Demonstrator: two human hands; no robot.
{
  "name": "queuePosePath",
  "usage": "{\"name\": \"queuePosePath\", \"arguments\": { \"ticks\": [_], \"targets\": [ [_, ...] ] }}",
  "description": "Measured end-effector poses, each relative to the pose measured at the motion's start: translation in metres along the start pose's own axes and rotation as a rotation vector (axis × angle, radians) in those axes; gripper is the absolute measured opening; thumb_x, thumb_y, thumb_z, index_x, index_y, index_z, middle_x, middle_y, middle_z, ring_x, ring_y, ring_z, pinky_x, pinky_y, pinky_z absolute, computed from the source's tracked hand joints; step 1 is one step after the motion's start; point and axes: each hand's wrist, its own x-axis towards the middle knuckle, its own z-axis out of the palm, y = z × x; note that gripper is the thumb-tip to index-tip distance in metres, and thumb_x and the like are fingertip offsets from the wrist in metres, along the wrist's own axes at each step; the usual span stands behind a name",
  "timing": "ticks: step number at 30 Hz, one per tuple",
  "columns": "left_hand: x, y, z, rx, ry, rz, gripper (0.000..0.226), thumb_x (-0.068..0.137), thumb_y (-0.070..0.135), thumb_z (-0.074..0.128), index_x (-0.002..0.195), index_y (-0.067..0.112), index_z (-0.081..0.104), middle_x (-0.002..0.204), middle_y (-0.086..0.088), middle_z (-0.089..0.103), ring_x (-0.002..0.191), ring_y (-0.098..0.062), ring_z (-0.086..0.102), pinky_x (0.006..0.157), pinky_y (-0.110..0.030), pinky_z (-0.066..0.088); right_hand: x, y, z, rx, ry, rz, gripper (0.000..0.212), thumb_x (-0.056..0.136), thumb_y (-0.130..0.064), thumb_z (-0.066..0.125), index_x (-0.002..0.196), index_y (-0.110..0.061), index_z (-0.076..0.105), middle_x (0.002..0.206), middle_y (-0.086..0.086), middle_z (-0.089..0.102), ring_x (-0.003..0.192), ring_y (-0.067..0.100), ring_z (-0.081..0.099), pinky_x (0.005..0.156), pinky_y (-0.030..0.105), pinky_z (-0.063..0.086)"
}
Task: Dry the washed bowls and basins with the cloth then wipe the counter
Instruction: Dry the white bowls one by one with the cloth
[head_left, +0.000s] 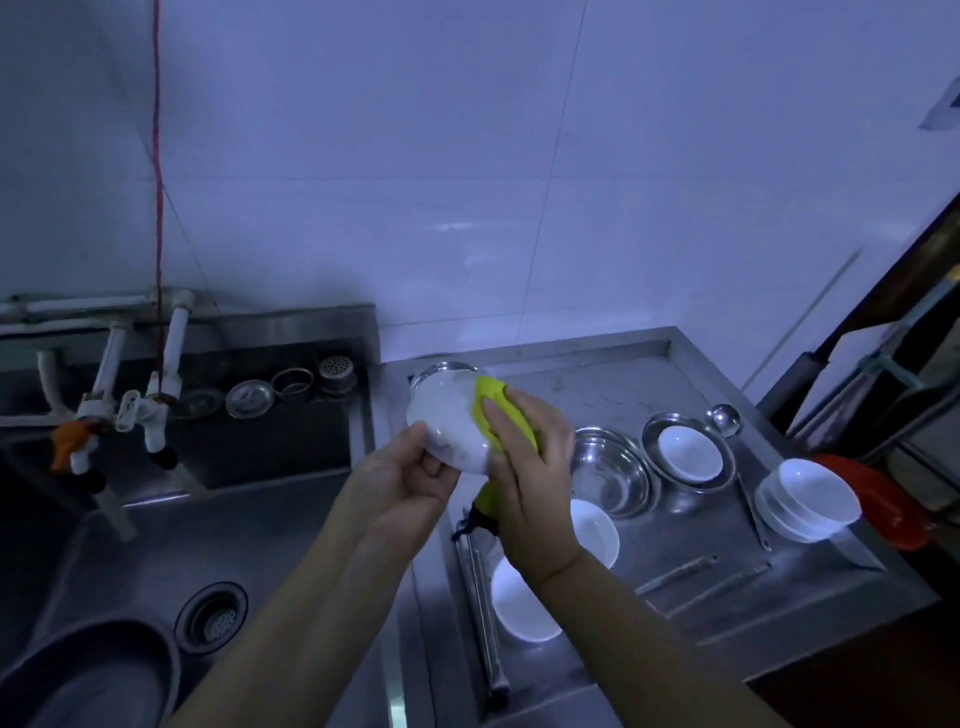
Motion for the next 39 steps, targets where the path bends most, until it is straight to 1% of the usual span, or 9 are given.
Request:
{"name": "queuePosePath", "arguments": {
  "ticks": [5,11,15,20,23,28,32,36,39],
  "targets": [
    [0.007,-0.015,-0.026,0.037,0.041,-0.075,0.020,0.096,0.005,0.040,0.101,-0.001,0.059,0.087,-0.013,0.073,0.097,-0.021,0.063,0.094,-0.043,0.048,-0.011,0.007,-0.014,0.375,0.036,0.458,0.035,0.097,-0.010,0.036,0.125,-0.015,0.056,0.123,0.009,0.052,0.115,-0.001,0.047,0.103,0.017,0.034],
    [0.012,-0.035,-0.043,0.438,-0.065,-0.133,0.039,0.095,0.003,0.036,0.086,0.007,0.073,0.085,-0.005,0.074,0.073,-0.015,0.071,0.062,-0.029,0.059,-0.023,0.033,-0.041,0.540,-0.069,0.745,0.033,0.097,-0.009,0.041,0.118,-0.017,0.066,0.120,0.001,0.061,0.110,0.001,0.054,0.097,0.017,0.041],
    [0.023,-0.061,-0.036,0.687,-0.205,-0.139,0.027,0.084,-0.001,0.044,0.101,0.002,0.064,0.085,-0.010,0.073,0.069,-0.017,0.069,0.060,-0.026,0.057,-0.028,0.062,-0.063,0.492,-0.118,0.748,0.039,0.096,-0.006,0.042,0.104,-0.033,0.069,0.113,-0.003,0.065,0.106,0.003,0.057,0.090,0.013,0.040],
    [0.043,-0.115,-0.024,0.968,-0.286,-0.109,0.025,0.079,-0.002,0.050,0.098,0.000,0.065,0.087,-0.016,0.071,0.074,-0.024,0.065,0.064,-0.030,0.054,-0.036,0.103,-0.110,0.388,-0.093,0.662,0.035,0.097,0.000,0.044,0.111,-0.021,0.068,0.110,-0.007,0.067,0.107,0.009,0.060,0.093,0.019,0.044],
    [0.065,-0.144,-0.014,1.199,-0.230,-0.013,0.027,0.089,-0.005,0.048,0.098,0.010,0.068,0.089,-0.016,0.071,0.076,-0.026,0.062,0.073,-0.037,0.047,-0.033,0.135,-0.150,0.373,0.022,0.738,0.035,0.098,0.000,0.045,0.108,-0.025,0.067,0.108,-0.008,0.067,0.104,0.009,0.062,0.090,0.022,0.048],
    [0.109,-0.190,0.005,1.309,-0.108,0.128,0.033,0.086,-0.006,0.052,0.086,0.022,0.069,0.076,-0.001,0.072,0.067,-0.015,0.063,0.062,-0.024,0.049,-0.025,0.196,-0.211,0.338,0.193,0.879,0.027,0.099,-0.006,0.045,0.110,-0.019,0.066,0.111,-0.004,0.067,0.097,-0.006,0.061,0.080,0.008,0.047],
    [0.147,-0.208,0.008,1.554,0.016,0.242,0.026,0.079,-0.003,0.057,0.078,0.020,0.067,0.079,-0.010,0.067,0.071,-0.022,0.058,0.067,-0.032,0.046,-0.019,0.232,-0.220,0.352,0.149,0.914,0.026,0.099,-0.007,0.044,0.112,-0.014,0.066,0.112,-0.003,0.068,0.100,-0.002,0.063,0.081,0.006,0.045],
    [0.193,-0.202,0.007,1.931,0.053,0.376,0.012,0.077,0.005,0.056,0.075,0.013,0.064,0.070,-0.006,0.063,0.069,-0.024,0.059,0.060,-0.031,0.041,-0.006,0.250,-0.202,0.425,0.064,0.905,0.035,0.099,0.000,0.042,0.100,-0.025,0.066,0.095,-0.025,0.070,0.091,-0.011,0.063,0.075,0.001,0.043],
    [0.234,-0.199,0.004,2.112,0.079,0.480,0.016,0.081,0.006,0.053,0.087,0.011,0.068,0.083,-0.010,0.067,0.079,-0.030,0.061,0.063,-0.031,0.041,0.000,0.262,-0.184,0.510,0.012,0.913,0.032,0.098,0.005,0.040,0.105,-0.012,0.067,0.094,-0.021,0.072,0.091,-0.008,0.065,0.075,0.003,0.045]
  ]
}}
